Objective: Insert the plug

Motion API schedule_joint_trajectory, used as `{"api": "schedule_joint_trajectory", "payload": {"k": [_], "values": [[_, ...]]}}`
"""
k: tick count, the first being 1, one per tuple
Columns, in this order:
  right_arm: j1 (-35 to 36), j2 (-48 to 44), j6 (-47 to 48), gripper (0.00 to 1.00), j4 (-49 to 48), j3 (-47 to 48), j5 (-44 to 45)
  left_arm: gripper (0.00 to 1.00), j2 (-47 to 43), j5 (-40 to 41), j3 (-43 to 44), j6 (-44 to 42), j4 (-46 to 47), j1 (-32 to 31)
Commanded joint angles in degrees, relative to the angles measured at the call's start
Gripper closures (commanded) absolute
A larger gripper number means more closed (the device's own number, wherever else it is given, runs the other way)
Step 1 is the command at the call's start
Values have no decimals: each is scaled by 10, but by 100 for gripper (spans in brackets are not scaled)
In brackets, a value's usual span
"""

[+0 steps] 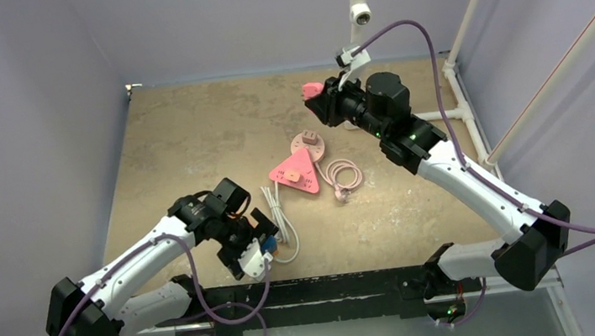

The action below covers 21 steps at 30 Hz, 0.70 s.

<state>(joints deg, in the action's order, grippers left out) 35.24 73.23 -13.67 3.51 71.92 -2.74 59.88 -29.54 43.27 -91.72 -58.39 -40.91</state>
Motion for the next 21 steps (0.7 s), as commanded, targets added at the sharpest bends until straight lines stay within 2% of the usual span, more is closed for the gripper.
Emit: {"api": "schedule_joint_trajectory", "payload": {"k": [1, 6, 7, 9, 12, 15, 21], "values": [[1, -16, 18, 100, 5, -1, -16, 1, 21, -32, 18, -17, 44, -2], [1, -19, 20, 100, 9, -5, -25, 1, 57, -25, 23, -26, 47, -4], [1, -19, 21, 100, 8, -7, -29, 4, 64, -21, 23, -28, 50, -4], [1, -20, 23, 100, 4, -14, -29, 17, 81, -12, 27, -30, 53, -5], [2, -18, 19, 100, -8, -28, -30, 49, 105, 12, 33, -34, 64, -5], [1, -15, 13, 100, -9, -27, -35, 65, 107, 34, 19, -56, 97, -5], [1, -16, 5, 100, -8, -20, -40, 67, 146, 53, 30, -150, 116, -5]]}}
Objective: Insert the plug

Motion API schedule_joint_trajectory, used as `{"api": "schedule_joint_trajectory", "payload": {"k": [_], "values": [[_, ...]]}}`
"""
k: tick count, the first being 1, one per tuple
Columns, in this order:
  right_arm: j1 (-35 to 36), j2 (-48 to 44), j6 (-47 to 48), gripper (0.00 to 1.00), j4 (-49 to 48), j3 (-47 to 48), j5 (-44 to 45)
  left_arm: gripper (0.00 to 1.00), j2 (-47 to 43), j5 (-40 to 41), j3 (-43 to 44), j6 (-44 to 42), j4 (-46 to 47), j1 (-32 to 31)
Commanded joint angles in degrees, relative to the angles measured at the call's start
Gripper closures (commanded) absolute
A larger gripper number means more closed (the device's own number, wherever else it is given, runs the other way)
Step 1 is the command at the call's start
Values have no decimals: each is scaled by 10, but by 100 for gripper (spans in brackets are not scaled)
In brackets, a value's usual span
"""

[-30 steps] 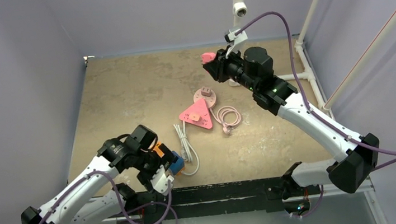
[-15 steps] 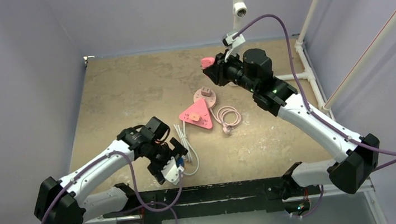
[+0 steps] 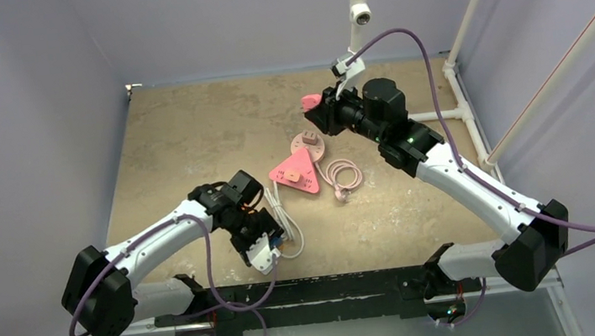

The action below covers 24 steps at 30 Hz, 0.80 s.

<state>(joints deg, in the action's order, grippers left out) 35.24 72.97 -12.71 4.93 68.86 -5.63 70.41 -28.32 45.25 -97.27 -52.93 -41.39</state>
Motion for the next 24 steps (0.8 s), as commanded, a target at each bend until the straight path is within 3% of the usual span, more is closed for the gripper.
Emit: {"api": "schedule_joint_trajectory", "payload": {"k": [1, 4, 8, 11, 13, 16, 18, 24], "values": [[1, -13, -6, 100, -23, 8, -11, 67, 52, 46, 16, -103, 65, 0], [2, -16, -11, 100, -22, 1, -13, 66, 79, 55, 33, -117, 81, 7], [4, -17, -13, 100, -12, -1, -7, 53, 94, 63, 40, -127, 115, 28], [8, -12, -15, 100, -1, 5, 0, 33, 84, 62, 44, -115, 123, 42], [12, -9, -16, 100, -1, 8, 1, 5, 52, 55, 40, -92, 128, 46], [24, 2, -19, 100, 1, 18, -1, 1, 3, 44, 42, -16, 114, 47], [36, 12, -21, 100, 4, 28, 2, 1, -30, 32, 48, 85, 114, 47], [65, 37, -29, 100, 24, 46, 25, 1, -95, 31, 44, 544, 206, 47]]}}
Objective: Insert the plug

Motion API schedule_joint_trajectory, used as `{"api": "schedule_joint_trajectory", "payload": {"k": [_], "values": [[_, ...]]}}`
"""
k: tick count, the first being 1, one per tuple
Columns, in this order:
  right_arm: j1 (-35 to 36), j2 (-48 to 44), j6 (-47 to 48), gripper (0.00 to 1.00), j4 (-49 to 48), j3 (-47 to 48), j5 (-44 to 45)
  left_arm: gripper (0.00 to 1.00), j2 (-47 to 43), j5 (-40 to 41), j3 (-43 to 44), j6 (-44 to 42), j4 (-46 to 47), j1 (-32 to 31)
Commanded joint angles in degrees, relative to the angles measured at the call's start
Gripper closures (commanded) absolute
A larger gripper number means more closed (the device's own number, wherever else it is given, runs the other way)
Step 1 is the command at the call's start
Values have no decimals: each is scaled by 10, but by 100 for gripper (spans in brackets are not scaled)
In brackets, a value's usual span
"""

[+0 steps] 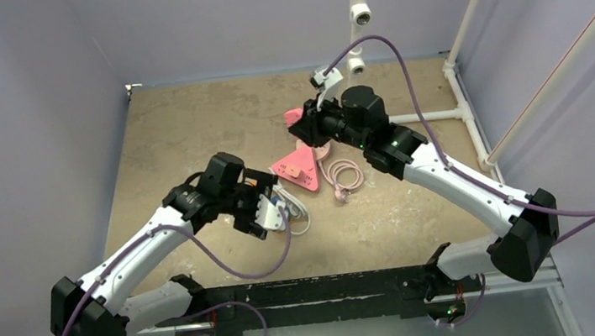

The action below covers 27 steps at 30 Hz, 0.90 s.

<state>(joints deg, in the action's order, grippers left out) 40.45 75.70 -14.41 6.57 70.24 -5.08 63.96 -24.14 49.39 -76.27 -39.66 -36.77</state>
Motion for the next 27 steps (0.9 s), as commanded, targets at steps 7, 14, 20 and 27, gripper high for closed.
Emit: {"api": "schedule_joint_trajectory", "payload": {"k": [7, 14, 20, 27], "values": [[14, 6, -25, 100, 24, 46, -6, 1, -24, 23, -35, 562, 137, 0], [14, 14, -28, 100, 34, 53, -17, 1, -4, 47, -43, 627, 161, -7], [13, 27, -22, 100, 52, 81, -10, 1, 41, 127, -34, 625, 156, -48], [12, 21, -26, 100, 54, 74, -6, 10, 68, 171, -45, 567, 150, -56]]}}
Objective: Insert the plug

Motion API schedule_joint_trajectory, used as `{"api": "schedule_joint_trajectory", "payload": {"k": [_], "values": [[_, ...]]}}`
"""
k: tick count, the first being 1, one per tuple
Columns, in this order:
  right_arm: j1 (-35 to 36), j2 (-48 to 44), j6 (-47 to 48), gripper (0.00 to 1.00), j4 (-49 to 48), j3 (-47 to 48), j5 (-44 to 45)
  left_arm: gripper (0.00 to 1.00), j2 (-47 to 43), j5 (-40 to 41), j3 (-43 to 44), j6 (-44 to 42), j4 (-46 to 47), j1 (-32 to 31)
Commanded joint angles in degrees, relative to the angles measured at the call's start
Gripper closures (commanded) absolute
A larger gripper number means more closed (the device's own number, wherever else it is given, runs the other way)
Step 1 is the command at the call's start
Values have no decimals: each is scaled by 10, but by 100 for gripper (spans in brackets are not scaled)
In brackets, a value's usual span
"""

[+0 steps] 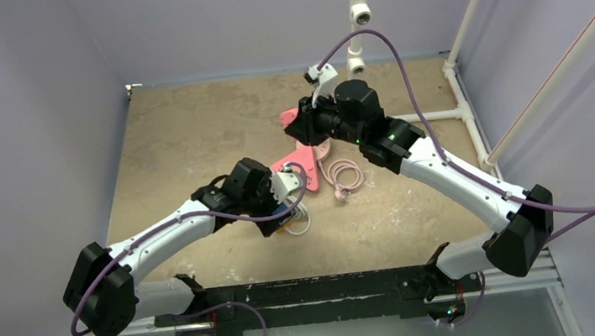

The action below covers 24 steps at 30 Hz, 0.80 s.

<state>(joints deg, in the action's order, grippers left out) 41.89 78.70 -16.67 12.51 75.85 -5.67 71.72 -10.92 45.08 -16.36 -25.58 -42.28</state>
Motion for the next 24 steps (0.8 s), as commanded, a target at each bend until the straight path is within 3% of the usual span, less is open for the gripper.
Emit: {"api": "schedule_joint_trajectory", "payload": {"k": [1, 5, 9, 12, 14, 16, 19, 24], "values": [[-2, -11, -4, 100, -8, 14, -1, 15, -15, 43, -6, -47, 12, -1], [-3, -13, -6, 100, -10, 10, -2, 42, -36, 54, -13, -84, 16, 1], [-3, -12, -7, 100, -12, 12, -9, 53, -46, 47, -22, -123, 11, 2], [-3, -10, -5, 100, -11, 11, -13, 55, -52, 39, -23, -156, -10, 11], [-2, -8, -2, 100, -11, 6, -4, 49, -62, 31, -29, -170, -17, 14], [7, 0, -14, 100, -8, -1, 0, 21, -71, 30, -31, -176, -14, 17], [32, 17, -51, 100, 6, -12, 22, 2, -80, 26, -10, -163, -9, 25], [39, 19, -49, 100, 34, 10, 27, 1, -90, -8, 89, -127, -54, 47]]}}
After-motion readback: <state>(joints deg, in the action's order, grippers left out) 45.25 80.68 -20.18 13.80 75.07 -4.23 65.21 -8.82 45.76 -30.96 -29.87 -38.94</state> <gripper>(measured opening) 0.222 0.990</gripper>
